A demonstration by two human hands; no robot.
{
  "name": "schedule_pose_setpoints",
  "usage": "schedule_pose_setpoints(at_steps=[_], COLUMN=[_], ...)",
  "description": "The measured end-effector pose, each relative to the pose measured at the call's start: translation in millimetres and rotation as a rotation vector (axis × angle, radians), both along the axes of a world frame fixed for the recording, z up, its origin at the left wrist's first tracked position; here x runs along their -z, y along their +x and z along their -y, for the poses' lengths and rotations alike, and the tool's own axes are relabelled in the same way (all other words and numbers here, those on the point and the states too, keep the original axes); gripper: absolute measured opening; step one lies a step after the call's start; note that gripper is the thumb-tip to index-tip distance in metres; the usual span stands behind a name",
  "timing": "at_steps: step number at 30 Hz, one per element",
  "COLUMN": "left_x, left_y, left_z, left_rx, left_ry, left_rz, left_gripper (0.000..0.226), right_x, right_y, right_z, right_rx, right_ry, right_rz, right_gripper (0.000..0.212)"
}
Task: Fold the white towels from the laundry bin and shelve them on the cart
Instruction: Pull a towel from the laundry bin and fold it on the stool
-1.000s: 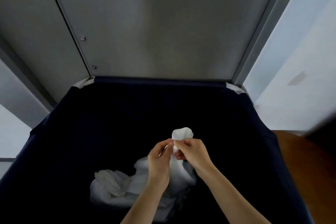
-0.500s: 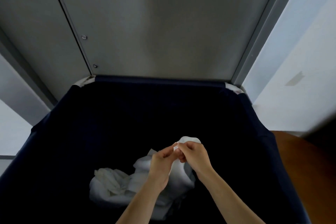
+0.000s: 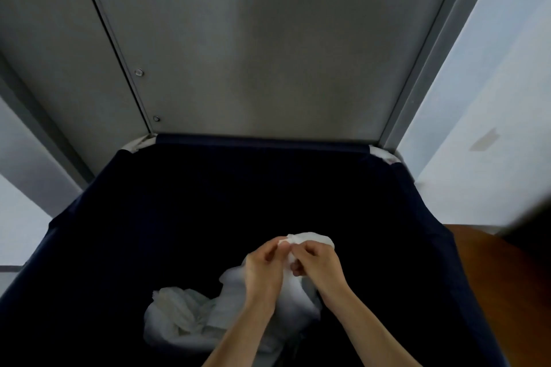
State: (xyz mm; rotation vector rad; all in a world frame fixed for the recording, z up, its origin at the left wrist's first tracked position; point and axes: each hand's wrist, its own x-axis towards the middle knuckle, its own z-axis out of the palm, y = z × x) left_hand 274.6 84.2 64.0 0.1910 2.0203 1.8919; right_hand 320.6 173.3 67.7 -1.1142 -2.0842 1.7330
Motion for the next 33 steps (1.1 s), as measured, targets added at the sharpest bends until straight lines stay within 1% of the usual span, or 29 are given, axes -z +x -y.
schedule_pose_setpoints(at_steps=[2, 5, 7, 9, 12, 14, 16, 18, 19, 22, 23, 25, 27, 29, 31, 33], left_x=[-4.2, -1.9, 2.7, 9.2, 11.3, 10.7, 11.4, 13.9, 14.0, 11.2, 12.3, 13.0, 11.1, 10.8, 10.1, 13.2], left_y=[3.2, 3.1, 0.8, -0.1, 2.8, 4.6, 5.8, 4.6, 3.9, 5.1, 5.5, 4.6, 0.7, -5.4, -9.0, -13.1], left_z=[0.0, 5.8, 9.6, 12.3, 13.7, 13.0, 12.9, 11.2, 9.8, 5.6, 4.6, 4.3, 4.5, 4.9, 5.4, 4.7], left_rx=[0.067, 0.151, 0.155, 0.109, 0.092, 0.147, 0.219, 0.24, 0.236, 0.208, 0.19, 0.158, 0.158, 0.172, 0.188, 0.183], left_ry=[-0.039, -0.082, -0.141, -0.202, -0.204, -0.187, -0.198, -0.244, -0.265, -0.296, -0.283, -0.251, -0.244, -0.221, -0.203, -0.219], left_rz=[-0.081, -0.146, -0.166, -0.201, -0.224, -0.217, -0.23, -0.278, -0.309, -0.402, -0.417, -0.403, -0.396, -0.436, -0.425, -0.387], left_gripper=[0.022, 0.025, 0.021, 0.015, 0.018, 0.021, 0.029, 0.037, 0.037, 0.029, 0.028, 0.026, 0.024, 0.022, 0.021, 0.02], right_x=[0.9, 3.4, 5.1, 5.3, 2.5, -1.5, -4.0, -6.2, -7.0, -8.0, -9.1, -10.3, -9.9, -13.1, -9.3, -4.6], right_y=[-3.1, -2.7, -1.4, -0.7, -0.7, 0.4, 1.7, 2.7, 3.0, 5.0, 5.6, 4.8, 2.4, 0.2, -0.3, 0.8], right_z=[0.5, 1.3, -0.2, -0.8, 2.3, 1.8, -2.6, -3.7, -1.3, 3.2, 2.9, -2.7, -9.9, -12.2, -13.5, -15.5], right_rx=[0.005, 0.008, 0.028, 0.041, 0.021, 0.01, -0.039, -0.159, -0.202, -0.172, -0.196, -0.246, -0.267, -0.289, -0.286, -0.255], right_ry=[-0.029, -0.084, -0.101, -0.095, -0.077, -0.082, -0.068, 0.019, 0.072, 0.199, 0.246, 0.323, 0.337, 0.359, 0.378, 0.373], right_rz=[-0.015, -0.022, -0.018, -0.018, -0.036, -0.032, -0.014, 0.03, 0.024, 0.006, 0.036, 0.082, 0.088, 0.07, 0.052, 0.031], right_gripper=[0.032, 0.031, 0.031, 0.03, 0.029, 0.026, 0.024, 0.024, 0.026, 0.035, 0.035, 0.025, 0.016, 0.012, 0.009, 0.022])
